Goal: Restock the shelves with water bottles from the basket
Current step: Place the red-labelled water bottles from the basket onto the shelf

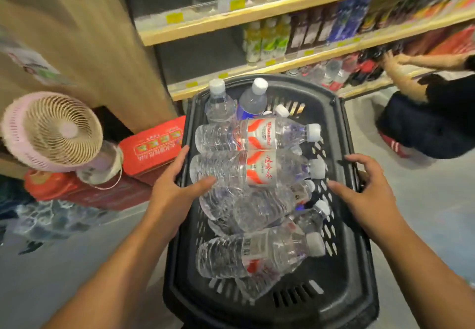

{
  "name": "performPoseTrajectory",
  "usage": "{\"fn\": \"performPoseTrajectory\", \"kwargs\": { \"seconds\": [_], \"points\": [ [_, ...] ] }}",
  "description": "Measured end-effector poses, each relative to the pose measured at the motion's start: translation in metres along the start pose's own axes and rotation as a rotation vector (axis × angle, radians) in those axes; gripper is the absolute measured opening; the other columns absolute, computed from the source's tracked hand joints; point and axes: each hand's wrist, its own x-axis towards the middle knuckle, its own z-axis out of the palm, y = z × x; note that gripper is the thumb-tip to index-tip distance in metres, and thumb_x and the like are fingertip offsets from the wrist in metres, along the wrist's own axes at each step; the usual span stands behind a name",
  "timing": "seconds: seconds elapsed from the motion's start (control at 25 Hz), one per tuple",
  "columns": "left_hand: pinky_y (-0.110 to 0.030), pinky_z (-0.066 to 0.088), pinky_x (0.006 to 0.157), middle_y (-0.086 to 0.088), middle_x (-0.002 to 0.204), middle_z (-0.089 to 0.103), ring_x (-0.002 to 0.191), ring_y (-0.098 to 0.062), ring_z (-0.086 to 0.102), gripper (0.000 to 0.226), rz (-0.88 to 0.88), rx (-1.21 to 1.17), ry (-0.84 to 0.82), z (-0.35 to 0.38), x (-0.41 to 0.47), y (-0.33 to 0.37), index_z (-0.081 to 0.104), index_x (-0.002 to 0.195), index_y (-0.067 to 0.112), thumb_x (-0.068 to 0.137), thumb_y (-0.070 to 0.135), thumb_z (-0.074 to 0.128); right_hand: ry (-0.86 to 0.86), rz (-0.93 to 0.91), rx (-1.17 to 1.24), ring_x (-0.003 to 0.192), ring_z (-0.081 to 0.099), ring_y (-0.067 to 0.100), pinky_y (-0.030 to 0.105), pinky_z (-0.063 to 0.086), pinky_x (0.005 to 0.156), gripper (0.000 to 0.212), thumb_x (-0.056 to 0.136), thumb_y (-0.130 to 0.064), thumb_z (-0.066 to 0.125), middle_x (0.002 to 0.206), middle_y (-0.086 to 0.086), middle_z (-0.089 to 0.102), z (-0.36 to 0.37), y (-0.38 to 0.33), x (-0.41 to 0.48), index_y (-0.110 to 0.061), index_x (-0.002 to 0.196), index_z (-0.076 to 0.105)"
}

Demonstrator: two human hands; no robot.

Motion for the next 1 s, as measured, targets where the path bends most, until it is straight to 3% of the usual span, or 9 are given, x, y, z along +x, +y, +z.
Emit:
{"fn": "performPoseTrajectory", "kwargs": {
  "seconds": [0.08, 0.16, 0.24, 0.32, 0.4, 0.48, 0.64, 0.8, 1.0],
  "points": [
    [-0.033, 0.037, 0.109, 0.020, 0.140, 0.047, 0.129, -0.003, 0.046, 0.090, -0.002, 0.049, -0.050, 0.048, 0.039, 0.014, 0.045, 0.136, 0.048, 0.058, 0.039, 0.088, 0.012, 0.039, 0.008, 0.108, 0.046, 0.014, 0.027, 0.040, 0.084, 0.047, 0.078, -0.012, 0.077, 0.117, -0.006, 0.049, -0.024, 0.020, 0.048, -0.028, 0.115, 0.051],
    [-0.033, 0.040, 0.107, 0.016, 0.143, 0.047, 0.128, -0.004, 0.047, 0.093, -0.022, 0.078, -0.078, 0.103, 0.077, 0.027, 0.045, 0.133, 0.054, 0.051, 0.049, 0.088, -0.003, 0.100, 0.050, 0.093, 0.056, 0.018, 0.028, 0.046, 0.068, 0.047, 0.078, -0.014, 0.077, 0.113, 0.003, 0.054, -0.049, 0.041, 0.103, -0.031, 0.112, 0.050],
    [-0.015, 0.045, 0.093, 0.019, 0.141, 0.045, 0.124, 0.001, 0.047, 0.086, -0.053, 0.064, -0.073, 0.154, 0.111, 0.035, 0.045, 0.135, 0.050, 0.062, 0.034, 0.086, -0.027, 0.128, 0.074, 0.084, 0.062, 0.017, 0.032, 0.053, 0.067, 0.049, 0.078, -0.014, 0.077, 0.106, 0.006, 0.062, -0.068, 0.062, 0.152, -0.032, 0.113, 0.049],
    [-0.004, 0.042, 0.080, 0.026, 0.129, 0.045, 0.114, 0.009, 0.045, 0.083, -0.089, 0.040, -0.075, 0.207, 0.139, 0.040, 0.042, 0.141, 0.041, 0.072, 0.017, 0.082, -0.020, 0.128, 0.030, 0.087, 0.064, 0.018, 0.038, 0.056, 0.077, 0.050, 0.078, -0.014, 0.078, 0.102, 0.003, 0.064, -0.093, 0.081, 0.195, -0.032, 0.115, 0.049],
    [-0.012, 0.042, 0.091, 0.028, 0.123, 0.048, 0.109, 0.012, 0.047, 0.083, -0.130, 0.044, -0.079, 0.251, 0.164, 0.042, 0.042, 0.142, 0.038, 0.073, 0.013, 0.081, -0.014, 0.153, -0.011, 0.089, 0.062, 0.019, 0.039, 0.053, 0.081, 0.049, 0.078, -0.016, 0.078, 0.102, 0.000, 0.061, -0.114, 0.097, 0.237, -0.033, 0.114, 0.050],
    [-0.024, 0.039, 0.102, 0.023, 0.131, 0.047, 0.119, 0.005, 0.044, 0.083, -0.159, 0.036, -0.116, 0.283, 0.185, 0.041, 0.041, 0.141, 0.040, 0.073, 0.016, 0.081, -0.012, 0.171, -0.060, 0.097, 0.060, 0.028, 0.041, 0.051, 0.083, 0.049, 0.077, -0.021, 0.078, 0.109, 0.006, 0.060, -0.128, 0.112, 0.275, -0.033, 0.114, 0.049],
    [-0.024, 0.030, 0.104, 0.020, 0.139, 0.040, 0.128, 0.003, 0.032, 0.082, -0.215, 0.081, -0.176, 0.342, 0.239, 0.021, 0.038, 0.141, 0.043, 0.075, 0.020, 0.080, -0.008, 0.258, -0.162, 0.115, 0.053, 0.037, 0.045, 0.047, 0.092, 0.053, 0.076, -0.024, 0.079, 0.126, 0.017, 0.055, -0.135, 0.153, 0.350, -0.031, 0.119, 0.048],
    [-0.021, 0.031, 0.100, 0.021, 0.138, 0.039, 0.124, 0.006, 0.031, 0.080, -0.286, 0.164, -0.318, 0.383, 0.312, -0.019, 0.036, 0.142, 0.043, 0.077, 0.022, 0.078, -0.067, 0.263, -0.182, 0.096, 0.059, 0.023, 0.033, 0.045, 0.081, 0.055, 0.076, -0.019, 0.080, 0.111, 0.002, 0.058, -0.116, 0.209, 0.416, -0.028, 0.120, 0.048],
    [-0.034, 0.031, 0.108, 0.015, 0.148, 0.037, 0.138, -0.009, 0.030, 0.083, -0.352, 0.298, -0.390, 0.420, 0.403, -0.092, 0.034, 0.137, 0.054, 0.071, 0.036, 0.080, -0.105, 0.323, -0.227, 0.083, 0.055, 0.017, 0.023, 0.040, 0.071, 0.056, 0.074, -0.016, 0.079, 0.098, -0.007, 0.055, -0.060, 0.287, 0.496, -0.021, 0.122, 0.050]
  ]
}}
